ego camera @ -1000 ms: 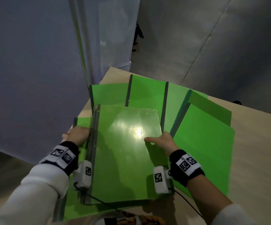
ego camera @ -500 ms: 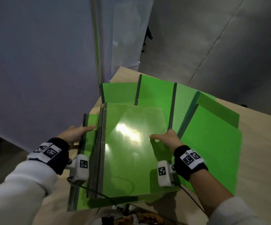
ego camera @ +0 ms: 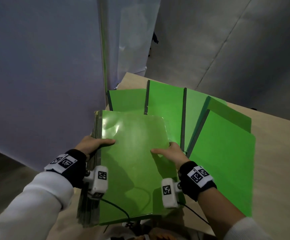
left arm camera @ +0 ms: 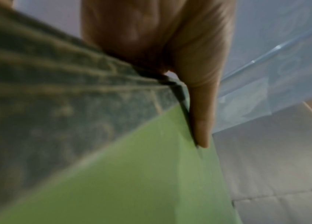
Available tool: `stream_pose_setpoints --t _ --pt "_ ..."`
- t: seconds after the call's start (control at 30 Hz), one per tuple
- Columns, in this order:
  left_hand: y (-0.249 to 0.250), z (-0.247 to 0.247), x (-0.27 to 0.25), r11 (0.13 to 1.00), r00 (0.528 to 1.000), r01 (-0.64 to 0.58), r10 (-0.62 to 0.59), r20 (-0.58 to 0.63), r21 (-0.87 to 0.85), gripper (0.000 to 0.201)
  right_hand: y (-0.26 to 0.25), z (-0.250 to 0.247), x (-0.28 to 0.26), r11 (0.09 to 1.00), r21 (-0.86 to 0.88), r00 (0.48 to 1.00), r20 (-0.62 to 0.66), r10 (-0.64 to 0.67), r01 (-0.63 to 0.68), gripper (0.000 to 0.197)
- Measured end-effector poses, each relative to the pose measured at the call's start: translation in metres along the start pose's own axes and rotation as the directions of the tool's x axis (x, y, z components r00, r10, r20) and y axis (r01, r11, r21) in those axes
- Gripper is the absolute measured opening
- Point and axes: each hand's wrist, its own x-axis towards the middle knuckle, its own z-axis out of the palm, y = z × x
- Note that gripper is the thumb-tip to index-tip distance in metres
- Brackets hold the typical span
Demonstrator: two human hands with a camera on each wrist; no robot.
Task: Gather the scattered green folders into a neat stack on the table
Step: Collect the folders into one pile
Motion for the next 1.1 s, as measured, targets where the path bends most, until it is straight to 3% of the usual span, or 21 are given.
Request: stream_pose_setpoints --t 0.17,0.2,0.33,0.43,0.5,0.57,0.63,0.67,0.7,0.73,0.83,0.87,0.93,1.07,1.1 --pt "0.011 0.002 0.001 0.978 0.990 -0.138 0.134 -0.034 -0.156 0.148 0.001 -0.009 -0.006 0.994 0.106 0.999 0.019 -0.043 0.040 0.110" --pt "0.019 0.004 -0.005 0.970 0.987 -0.163 0.162 -0.022 -0.179 0.141 0.000 -0.014 -0.008 0.989 0.138 0.998 0.023 -0.055 0.051 0.111" --pt "0.059 0.019 -0.036 0.926 0.946 -0.308 0.322 0.027 -0.219 0.074 -0.008 -0.043 -0.019 0.967 0.191 0.985 -0.058 -0.160 0.168 0.121" --pt "0.089 0.030 -0.050 0.846 0.868 -0.478 0.496 0.022 -0.236 0.077 -0.024 -0.073 -0.034 0.903 0.253 0.933 -0.196 -0.303 0.347 0.131" --pt "0.106 0.038 -0.062 0.789 0.812 -0.557 0.583 0.027 -0.259 0.078 -0.034 -0.095 -0.046 0.842 0.299 0.883 -0.296 -0.365 0.449 0.101" --pt "0.118 0.047 -0.071 0.729 0.746 -0.628 0.663 0.053 -0.272 0.062 -0.042 -0.115 -0.057 0.776 0.317 0.823 -0.375 -0.426 0.546 0.083" --pt "0.125 0.059 -0.078 0.696 0.697 -0.667 0.709 0.109 -0.266 0.055 -0.044 -0.128 -0.060 0.719 0.334 0.778 -0.427 -0.461 0.609 0.097" --pt "0.127 0.064 -0.079 0.687 0.684 -0.676 0.719 0.119 -0.266 0.055 -0.042 -0.130 -0.059 0.715 0.323 0.762 -0.464 -0.452 0.620 0.118" --pt "0.127 0.069 -0.077 0.681 0.678 -0.680 0.725 0.119 -0.272 0.054 -0.041 -0.131 -0.059 0.712 0.316 0.754 -0.475 -0.453 0.627 0.130" --pt "0.125 0.073 -0.074 0.679 0.677 -0.681 0.727 0.116 -0.275 0.055 -0.037 -0.132 -0.057 0.702 0.324 0.750 -0.479 -0.456 0.634 0.129" --pt "0.116 0.085 -0.065 0.691 0.685 -0.672 0.717 0.129 -0.267 0.068 -0.020 -0.132 -0.048 0.720 0.325 0.765 -0.469 -0.441 0.613 0.093" --pt "0.112 0.087 -0.062 0.695 0.684 -0.674 0.715 0.142 -0.251 0.070 -0.014 -0.131 -0.044 0.731 0.322 0.773 -0.466 -0.431 0.602 0.090" --pt "0.107 0.091 -0.057 0.698 0.682 -0.677 0.714 0.158 -0.232 0.074 -0.007 -0.129 -0.036 0.742 0.328 0.791 -0.433 -0.432 0.585 0.093" --pt "0.097 0.099 -0.047 0.729 0.718 -0.659 0.683 0.132 -0.185 0.088 0.001 -0.123 -0.021 0.790 0.309 0.833 -0.365 -0.415 0.530 0.124" --pt "0.093 0.101 -0.043 0.746 0.736 -0.642 0.665 0.130 -0.178 0.092 0.004 -0.119 -0.016 0.805 0.310 0.850 -0.342 -0.401 0.505 0.119"
